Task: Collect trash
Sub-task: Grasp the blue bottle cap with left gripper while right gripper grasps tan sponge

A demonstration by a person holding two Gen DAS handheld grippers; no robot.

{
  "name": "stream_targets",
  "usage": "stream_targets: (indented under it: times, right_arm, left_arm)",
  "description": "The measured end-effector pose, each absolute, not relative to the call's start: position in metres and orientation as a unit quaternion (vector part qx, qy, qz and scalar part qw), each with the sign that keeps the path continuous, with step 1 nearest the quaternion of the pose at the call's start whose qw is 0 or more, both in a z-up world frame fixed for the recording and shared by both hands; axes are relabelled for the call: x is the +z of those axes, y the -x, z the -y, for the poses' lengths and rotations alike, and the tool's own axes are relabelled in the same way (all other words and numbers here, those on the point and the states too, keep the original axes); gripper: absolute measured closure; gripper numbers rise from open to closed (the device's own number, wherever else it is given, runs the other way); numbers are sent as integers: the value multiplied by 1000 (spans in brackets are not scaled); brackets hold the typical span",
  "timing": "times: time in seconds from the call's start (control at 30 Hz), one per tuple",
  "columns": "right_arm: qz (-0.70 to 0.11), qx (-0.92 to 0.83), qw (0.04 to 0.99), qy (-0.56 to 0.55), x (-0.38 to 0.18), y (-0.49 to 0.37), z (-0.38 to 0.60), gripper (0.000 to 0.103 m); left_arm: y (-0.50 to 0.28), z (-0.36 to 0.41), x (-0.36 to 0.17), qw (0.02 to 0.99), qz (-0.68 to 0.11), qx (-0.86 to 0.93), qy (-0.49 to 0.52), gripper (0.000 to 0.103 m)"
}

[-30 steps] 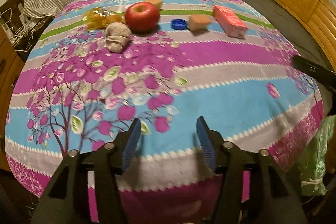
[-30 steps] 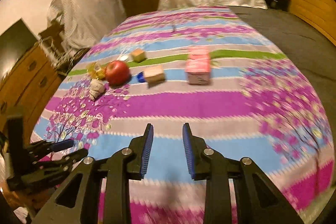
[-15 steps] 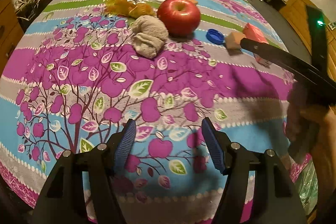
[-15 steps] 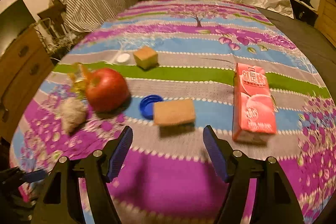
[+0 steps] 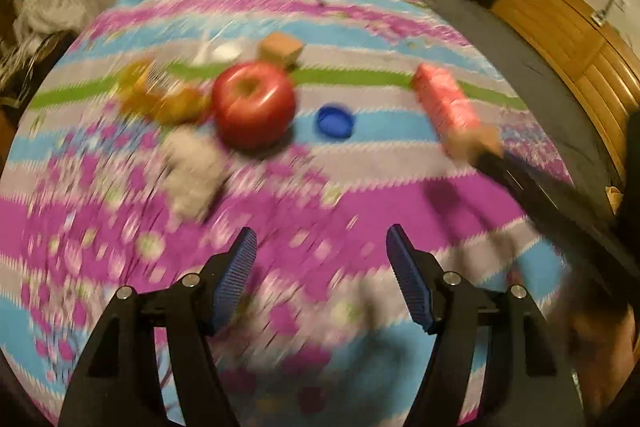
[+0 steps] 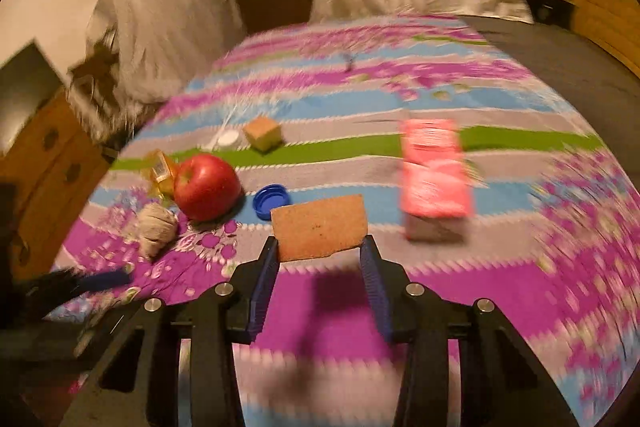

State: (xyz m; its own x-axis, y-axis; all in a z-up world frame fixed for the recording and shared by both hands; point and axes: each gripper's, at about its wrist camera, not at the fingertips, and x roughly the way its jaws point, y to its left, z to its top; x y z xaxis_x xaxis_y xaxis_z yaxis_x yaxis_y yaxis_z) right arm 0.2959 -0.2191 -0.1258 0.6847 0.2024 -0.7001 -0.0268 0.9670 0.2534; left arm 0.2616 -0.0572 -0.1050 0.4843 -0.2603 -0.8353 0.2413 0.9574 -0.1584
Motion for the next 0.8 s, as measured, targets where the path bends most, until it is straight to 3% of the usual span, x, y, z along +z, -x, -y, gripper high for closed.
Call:
stream_targets:
  times: [0.3,0.57,0.7,0.8]
  right_arm:
    - [-381,24,901,-205,-101,-172,280,60]
    - [-383,23,898,-215,-96,-135,287,60]
    - [-382,24,898,-218,-96,-132,285,60]
    - [-381,23,897,-223,-96,-133,285,60]
  left_arm:
    - [-331,128,-147,868,-491,-74,5,39]
    - [-369,146,-167,867,-498,-18,-2,39]
    - [-371,152,-166,870,-490,-49,-5,68]
    - [-359,149,-165,872,-487,-60,-9,69]
